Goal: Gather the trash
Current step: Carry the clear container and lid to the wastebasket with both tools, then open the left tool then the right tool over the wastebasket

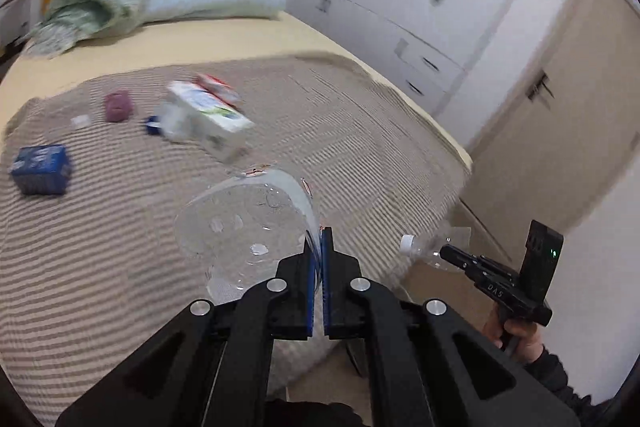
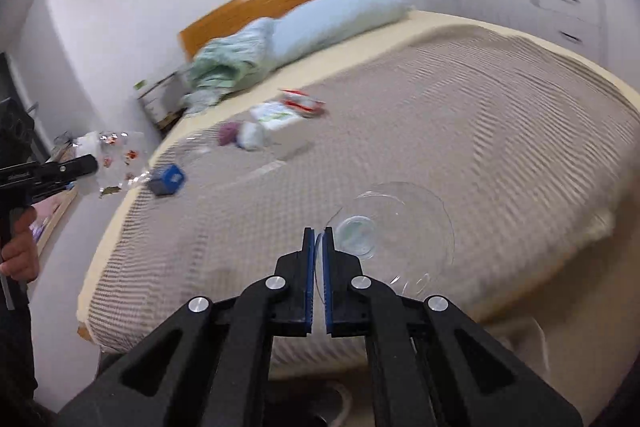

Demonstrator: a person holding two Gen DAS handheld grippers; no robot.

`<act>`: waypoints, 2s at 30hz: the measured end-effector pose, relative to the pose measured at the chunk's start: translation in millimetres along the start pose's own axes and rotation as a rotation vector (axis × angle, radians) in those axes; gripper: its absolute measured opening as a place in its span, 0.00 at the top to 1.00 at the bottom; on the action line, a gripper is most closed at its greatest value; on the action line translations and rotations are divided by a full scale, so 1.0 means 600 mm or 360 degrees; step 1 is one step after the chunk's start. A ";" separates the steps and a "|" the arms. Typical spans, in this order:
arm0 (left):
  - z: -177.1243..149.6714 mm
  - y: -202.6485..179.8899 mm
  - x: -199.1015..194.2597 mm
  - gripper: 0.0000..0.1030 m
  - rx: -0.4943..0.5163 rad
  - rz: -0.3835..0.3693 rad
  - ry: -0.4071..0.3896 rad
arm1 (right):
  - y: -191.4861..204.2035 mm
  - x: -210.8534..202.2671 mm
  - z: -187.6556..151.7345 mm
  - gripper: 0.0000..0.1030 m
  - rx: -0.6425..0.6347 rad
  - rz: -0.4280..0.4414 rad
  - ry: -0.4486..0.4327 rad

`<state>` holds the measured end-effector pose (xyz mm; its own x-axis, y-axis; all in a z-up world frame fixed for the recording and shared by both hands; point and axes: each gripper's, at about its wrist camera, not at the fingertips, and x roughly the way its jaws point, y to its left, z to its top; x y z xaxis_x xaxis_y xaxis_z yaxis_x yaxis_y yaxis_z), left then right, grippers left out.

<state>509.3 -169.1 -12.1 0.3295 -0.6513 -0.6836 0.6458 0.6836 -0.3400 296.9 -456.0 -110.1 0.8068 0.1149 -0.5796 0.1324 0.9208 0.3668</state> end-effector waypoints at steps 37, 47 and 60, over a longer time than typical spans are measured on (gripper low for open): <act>-0.356 -0.302 0.609 0.32 0.0485 0.0207 0.1007 | -0.411 -0.100 -0.431 0.96 0.0686 -0.0513 0.0501; -0.306 -0.203 0.486 0.24 0.0045 0.0205 0.0652 | -0.352 0.102 -0.302 0.96 0.0318 -0.0456 0.0690; -0.279 -0.146 0.477 0.24 -0.0148 0.0134 0.0659 | -0.372 0.250 -0.290 0.47 0.0366 -0.0522 0.0922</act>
<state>431.9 -360.4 -286.2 0.0619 -0.4178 -0.9064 0.5576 0.7677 -0.3158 288.1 -579.8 -405.3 0.2765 0.0835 -0.9574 0.4864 0.8471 0.2143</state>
